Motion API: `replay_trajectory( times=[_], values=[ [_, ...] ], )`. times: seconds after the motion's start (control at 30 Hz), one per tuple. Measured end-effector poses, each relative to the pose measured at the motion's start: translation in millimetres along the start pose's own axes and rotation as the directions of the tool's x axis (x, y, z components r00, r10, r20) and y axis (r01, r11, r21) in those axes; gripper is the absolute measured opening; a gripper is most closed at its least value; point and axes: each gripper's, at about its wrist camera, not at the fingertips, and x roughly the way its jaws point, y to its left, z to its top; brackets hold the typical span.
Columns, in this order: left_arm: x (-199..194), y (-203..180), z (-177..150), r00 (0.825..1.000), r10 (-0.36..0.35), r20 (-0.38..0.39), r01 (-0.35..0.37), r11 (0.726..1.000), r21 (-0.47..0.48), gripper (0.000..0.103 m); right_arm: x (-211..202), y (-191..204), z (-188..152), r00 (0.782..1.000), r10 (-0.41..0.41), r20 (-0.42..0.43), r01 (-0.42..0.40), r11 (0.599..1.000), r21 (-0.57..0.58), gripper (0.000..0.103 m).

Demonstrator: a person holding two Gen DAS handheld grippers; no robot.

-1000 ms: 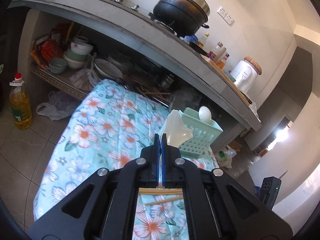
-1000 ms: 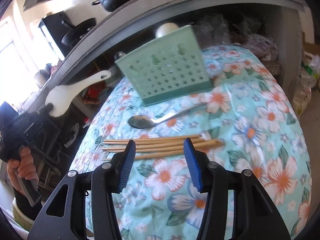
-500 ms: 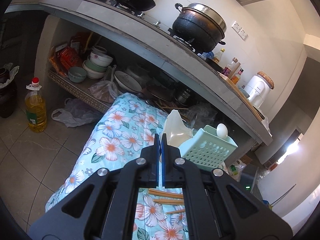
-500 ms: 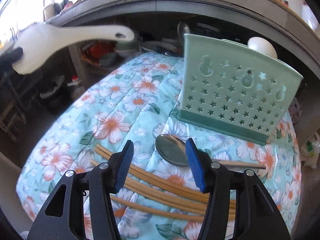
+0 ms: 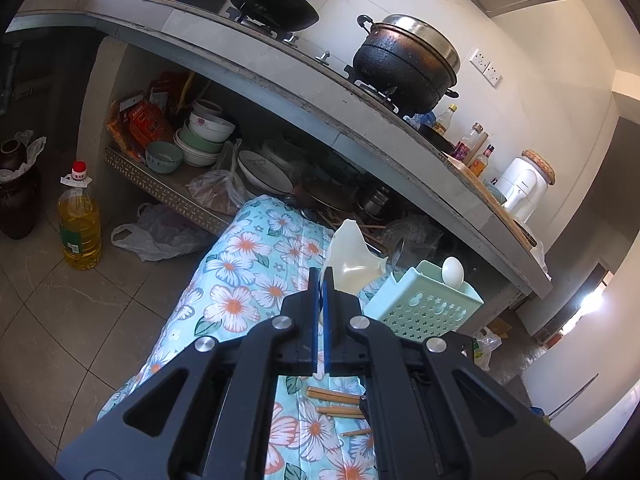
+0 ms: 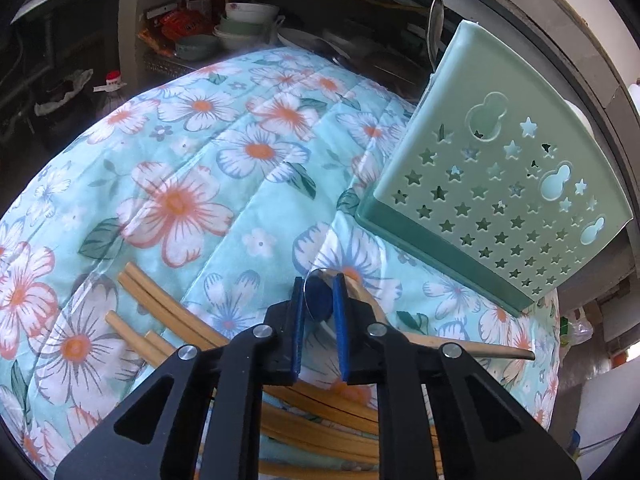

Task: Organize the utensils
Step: 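Grasp the remaining metal spoon beside the holder with the right gripper, then carry the metal spoon over the holder with the right gripper while the left gripper holds the paddle above it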

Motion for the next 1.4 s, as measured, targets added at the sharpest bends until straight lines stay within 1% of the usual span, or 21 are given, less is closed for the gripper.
replay_trajectory(
  times=[0.07,0.2,0.3,0.43,0.53,0.63,0.73,0.8,0.9,0.97,1.03,1.2,1.33,1.4],
  values=[
    [-0.2,-1.1,0.8,1.0,0.003,0.001,-0.003,1.0,0.005,0.0,-3.7,2.4,1.2,1.0,-0.023,0.018,0.023,1.0,-0.002,0.009],
    [-2.1,-5.1,3.5,1.0,0.008,0.01,-0.009,1.0,0.013,0.0,-17.5,-5.6,0.6,0.998,-0.016,0.06,0.014,0.999,0.037,0.006],
    [-5.3,-8.9,5.6,1.0,0.009,0.025,-0.009,1.0,0.019,0.0,-35.4,-19.4,-1.4,0.994,-0.007,0.106,-0.003,0.996,0.094,0.004],
    [-8.0,-15.5,8.5,0.999,0.003,0.04,-0.004,1.0,0.03,0.0,-64.9,-49.4,-6.5,0.983,0.02,0.182,-0.06,0.975,0.212,0.003],
    [-9.4,-26.6,12.6,0.998,-0.009,0.056,0.006,0.998,0.057,0.0,-89.1,-79.9,-11.4,0.967,0.047,0.249,-0.124,0.944,0.306,0.003],
    [-9.4,-42.9,21.6,0.996,-0.037,0.076,0.03,0.995,0.096,0.0,-116.2,-113.8,-18.4,0.946,0.055,0.32,-0.181,0.909,0.376,0.003],
    [-6.9,-70.1,33.2,0.994,-0.059,0.095,0.042,0.985,0.169,0.0,-135.1,-142.8,-24.5,0.927,0.059,0.371,-0.222,0.884,0.412,0.003],
    [-3.6,-92.9,39.6,0.992,-0.063,0.111,0.035,0.971,0.237,0.0,-146.9,-162.2,-29.4,0.916,0.048,0.399,-0.234,0.871,0.432,0.003],
    [3.0,-129.6,44.9,0.989,-0.082,0.123,0.033,0.933,0.358,0.0,-156.7,-185.0,-35.0,0.904,0.04,0.427,-0.253,0.852,0.457,0.003],
    [11.1,-150.7,44.5,0.99,-0.071,0.122,0.01,0.899,0.438,0.0,-160.4,-196.2,-38.5,0.9,0.03,0.435,-0.256,0.843,0.472,0.003],
    [24.1,-168.1,43.1,0.994,-0.049,0.1,-0.009,0.86,0.51,0.0,-161.8,-204.1,-41.7,0.899,0.018,0.437,-0.252,0.838,0.483,0.003],
    [57.6,-192.7,37.4,0.999,0.026,0.018,-0.032,0.777,0.629,0.0,-160.5,-218.4,-48.5,0.897,0.015,0.442,-0.262,0.824,0.502,0.003],
    [72.8,-205.7,35.0,0.997,0.07,-0.027,-0.031,0.713,0.7,0.0,-155.1,-221.0,-51.3,0.898,0.021,0.44,-0.267,0.821,0.505,0.003],
    [81.2,-214.2,35.3,0.993,0.107,-0.056,-0.03,0.671,0.741,0.0,-151.8,-221.5,-51.8,0.898,0.028,0.44,-0.272,0.82,0.504,0.003]
  ],
)
